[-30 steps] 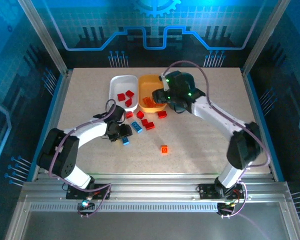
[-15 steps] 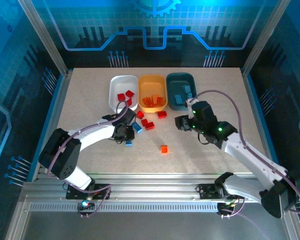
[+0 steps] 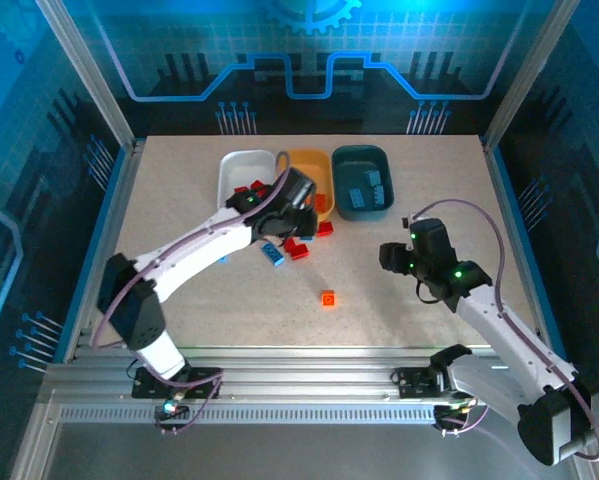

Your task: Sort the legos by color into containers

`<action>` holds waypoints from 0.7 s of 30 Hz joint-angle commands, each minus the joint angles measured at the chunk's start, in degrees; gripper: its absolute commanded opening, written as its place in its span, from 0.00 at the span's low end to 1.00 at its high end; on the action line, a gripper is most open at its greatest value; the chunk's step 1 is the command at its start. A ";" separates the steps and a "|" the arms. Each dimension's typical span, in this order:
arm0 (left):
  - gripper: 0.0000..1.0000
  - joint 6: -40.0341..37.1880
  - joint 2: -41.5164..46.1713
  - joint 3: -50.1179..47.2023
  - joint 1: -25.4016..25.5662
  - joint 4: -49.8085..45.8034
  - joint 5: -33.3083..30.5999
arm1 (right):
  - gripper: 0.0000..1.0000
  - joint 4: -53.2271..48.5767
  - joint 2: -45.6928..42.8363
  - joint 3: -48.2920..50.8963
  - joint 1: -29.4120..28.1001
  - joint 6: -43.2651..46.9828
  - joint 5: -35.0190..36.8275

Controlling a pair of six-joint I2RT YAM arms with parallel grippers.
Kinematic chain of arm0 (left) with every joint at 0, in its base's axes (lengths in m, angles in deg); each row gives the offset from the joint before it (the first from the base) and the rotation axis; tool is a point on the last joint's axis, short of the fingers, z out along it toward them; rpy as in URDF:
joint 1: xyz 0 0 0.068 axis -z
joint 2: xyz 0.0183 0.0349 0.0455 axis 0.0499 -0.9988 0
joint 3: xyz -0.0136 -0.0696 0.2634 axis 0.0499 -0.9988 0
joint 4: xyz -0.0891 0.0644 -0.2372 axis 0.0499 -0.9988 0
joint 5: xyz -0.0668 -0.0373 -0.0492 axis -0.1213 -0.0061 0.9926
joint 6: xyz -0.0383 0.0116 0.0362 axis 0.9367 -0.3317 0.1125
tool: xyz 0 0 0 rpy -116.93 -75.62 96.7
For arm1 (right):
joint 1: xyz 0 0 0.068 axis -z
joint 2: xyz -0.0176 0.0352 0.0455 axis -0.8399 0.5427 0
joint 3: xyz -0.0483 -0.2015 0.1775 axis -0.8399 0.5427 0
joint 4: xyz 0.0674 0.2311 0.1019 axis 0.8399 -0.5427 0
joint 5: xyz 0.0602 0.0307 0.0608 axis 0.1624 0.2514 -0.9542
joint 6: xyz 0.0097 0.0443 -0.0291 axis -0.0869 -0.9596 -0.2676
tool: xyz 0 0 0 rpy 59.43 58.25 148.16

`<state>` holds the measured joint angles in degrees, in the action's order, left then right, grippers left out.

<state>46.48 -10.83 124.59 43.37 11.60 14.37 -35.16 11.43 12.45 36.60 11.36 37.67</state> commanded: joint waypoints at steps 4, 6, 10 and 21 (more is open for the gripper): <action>0.13 -5.14 -16.61 20.33 0.50 1.73 7.70 | 0.64 0.10 -0.24 3.80 4.77 -4.40 -1.34; 0.13 -5.86 -22.32 27.60 0.45 1.32 8.88 | 0.64 0.05 -1.00 4.40 6.53 -4.67 -2.47; 0.13 -7.66 -33.09 40.84 0.08 -0.83 8.10 | 0.65 -0.14 -3.19 5.46 8.92 -4.50 -4.34; 0.19 -6.04 -42.80 46.64 -2.88 10.09 8.76 | 0.65 0.82 -4.51 6.30 10.15 -3.53 -9.31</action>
<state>40.62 -52.56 168.42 41.27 17.22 21.72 -35.09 7.98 17.89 45.95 7.73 30.44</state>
